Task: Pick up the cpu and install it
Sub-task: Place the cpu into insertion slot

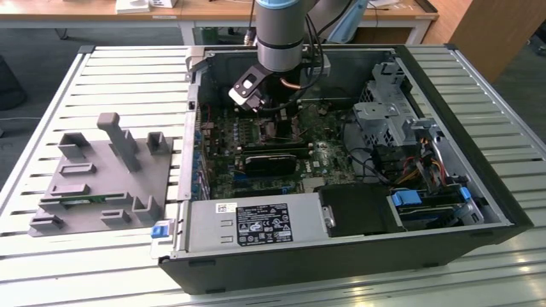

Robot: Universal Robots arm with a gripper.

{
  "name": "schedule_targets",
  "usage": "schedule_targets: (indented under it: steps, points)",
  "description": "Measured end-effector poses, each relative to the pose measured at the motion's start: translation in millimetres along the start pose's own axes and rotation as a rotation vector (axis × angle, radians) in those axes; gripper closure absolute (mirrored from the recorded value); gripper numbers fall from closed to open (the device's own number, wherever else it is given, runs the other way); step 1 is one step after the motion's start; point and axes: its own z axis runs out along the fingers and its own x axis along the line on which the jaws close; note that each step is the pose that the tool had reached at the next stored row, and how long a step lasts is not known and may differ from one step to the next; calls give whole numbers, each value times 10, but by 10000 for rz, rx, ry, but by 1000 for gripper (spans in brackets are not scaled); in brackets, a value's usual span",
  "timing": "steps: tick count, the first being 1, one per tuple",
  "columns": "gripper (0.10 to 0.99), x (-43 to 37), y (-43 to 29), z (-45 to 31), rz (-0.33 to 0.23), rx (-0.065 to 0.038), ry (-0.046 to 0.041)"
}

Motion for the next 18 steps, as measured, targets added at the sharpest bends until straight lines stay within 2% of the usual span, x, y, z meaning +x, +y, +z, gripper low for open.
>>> schedule_targets:
  steps: [8,15,16,17,18]
  points:
    - [475,-1,2,-44,1,0,0]
    - [475,-2,6,-124,0,7,0]
    - [486,-2,7,-135,0,8,1]
    - [549,-2,7,-147,1,12,1]
    - [549,-2,8,-157,0,16,0]
